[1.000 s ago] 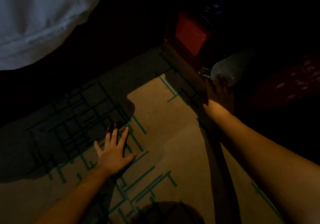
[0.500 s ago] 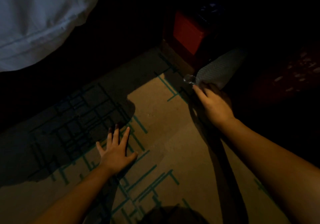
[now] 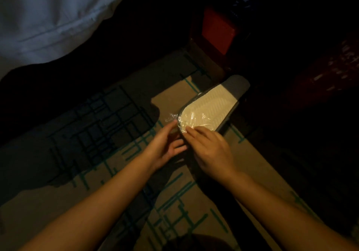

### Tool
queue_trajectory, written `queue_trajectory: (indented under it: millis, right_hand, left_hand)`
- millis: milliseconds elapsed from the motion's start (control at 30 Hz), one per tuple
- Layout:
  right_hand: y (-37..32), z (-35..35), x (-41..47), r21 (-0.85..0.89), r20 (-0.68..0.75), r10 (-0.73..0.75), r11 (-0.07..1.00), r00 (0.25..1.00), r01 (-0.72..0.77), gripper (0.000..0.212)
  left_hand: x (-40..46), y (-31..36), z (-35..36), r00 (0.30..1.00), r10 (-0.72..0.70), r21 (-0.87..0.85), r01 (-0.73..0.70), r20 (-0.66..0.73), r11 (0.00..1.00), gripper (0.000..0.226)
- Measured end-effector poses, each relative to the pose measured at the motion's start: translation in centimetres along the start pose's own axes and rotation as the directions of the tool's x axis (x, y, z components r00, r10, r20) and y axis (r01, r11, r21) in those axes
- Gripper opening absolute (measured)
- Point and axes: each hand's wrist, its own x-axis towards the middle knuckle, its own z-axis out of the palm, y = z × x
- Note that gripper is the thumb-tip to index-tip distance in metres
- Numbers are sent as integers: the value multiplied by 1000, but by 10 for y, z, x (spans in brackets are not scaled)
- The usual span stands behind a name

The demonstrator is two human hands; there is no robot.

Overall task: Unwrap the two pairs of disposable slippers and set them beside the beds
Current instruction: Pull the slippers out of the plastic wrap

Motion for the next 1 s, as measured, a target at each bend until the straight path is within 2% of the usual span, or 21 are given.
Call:
queue_trajectory:
  millis: [67, 100, 133, 167, 200, 233, 267, 300, 333, 367, 400, 467, 533, 567, 600, 633, 700, 733, 800, 933, 1000]
  right_hand:
    - [-10, 6, -7, 50, 27, -30, 998, 999, 28, 47]
    - [-14, 8, -10, 109, 34, -7, 994, 999, 3, 47]
    - [-19, 9, -12, 195, 33, 80, 977, 996, -85, 48]
    - [-22, 10, -13, 299, 22, 239, 925, 971, -235, 52]
    - [-24, 11, -13, 423, 18, 445, 808, 896, -410, 59]
    - [-24, 11, -12, 558, 56, 639, 617, 767, -555, 67]
    - [-24, 10, -9, 686, 163, 772, 358, 614, -633, 75]
    - [-21, 10, -4, 771, 344, 809, 46, 477, -635, 81]
    - [-19, 11, 1, 772, 543, 745, -259, 389, -581, 84]
    - [-18, 12, 4, 702, 692, 634, -481, 345, -525, 83]
    - [-17, 14, 7, 637, 766, 554, -591, 326, -495, 79]
    - [-15, 19, 11, 592, 801, 515, -604, 307, -533, 67]
    - [-10, 23, 11, 581, 803, 524, -584, 284, -567, 61]
    - [-7, 24, 10, 563, 817, 511, -603, 269, -565, 59]
    - [-4, 24, 9, 539, 835, 487, -630, 257, -559, 57]
    - [-3, 24, 8, 513, 854, 455, -652, 253, -559, 54]
    - [-4, 24, 5, 463, 884, 393, -663, 253, -588, 43]
    - [-4, 25, 4, 443, 894, 372, -658, 248, -609, 30]
    - [-3, 24, 1, 420, 904, 355, -643, 236, -640, 21]
    - [-2, 26, -3, 413, 908, 320, -588, 269, -695, 7]
    - [0, 29, -4, 432, 900, 322, -571, 293, -698, 8]
  left_hand:
    - [-2, -1, -3, 992, 53, 72, -44, -118, 996, 4]
    - [-3, -4, -7, 986, 69, 83, -57, -154, 995, 4]
    - [-3, -6, -12, 983, 78, 70, -67, -165, 995, 5]
    - [-5, -7, -16, 983, 84, 42, -78, -161, 996, 8]
    - [-7, -8, -20, 984, 90, 17, -88, -155, 996, 10]
    - [-8, -10, -23, 984, 95, -3, -96, -152, 995, 9]
    - [-9, -11, -26, 984, 98, -24, -103, -152, 994, 8]
    - [-10, -12, -28, 984, 100, -48, -108, -150, 993, 8]
    - [-13, -13, -30, 985, 95, -72, -106, -143, 992, 9]
    - [-15, -16, -32, 988, 80, -91, -93, -135, 992, 10]
    - [-18, -19, -33, 990, 59, -96, -71, -126, 993, 11]
    - [-25, -23, -35, 989, 44, -7, -45, -140, 999, 19]
    - [-30, -24, -41, 952, 191, 276, -122, -239, 953, 49]
    - [-32, -22, -45, 903, 330, 471, -173, -274, 865, 63]
    - [-34, -19, -49, 845, 476, 649, -223, -242, 727, 71]
    - [-36, -17, -53, 788, 597, 785, -273, -149, 557, 72]
    - [-39, -17, -57, 710, 701, 918, -321, 71, 233, 58]
    - [-39, -18, -57, 700, 701, 939, -316, 135, 135, 49]
    - [-40, -23, -54, 704, 689, 952, -299, 174, 65, 38]
    - [-39, -27, -53, 708, 686, 960, -277, 171, 46, 27]
    - [-39, -26, -53, 724, 665, 960, -279, 186, 35, 19]
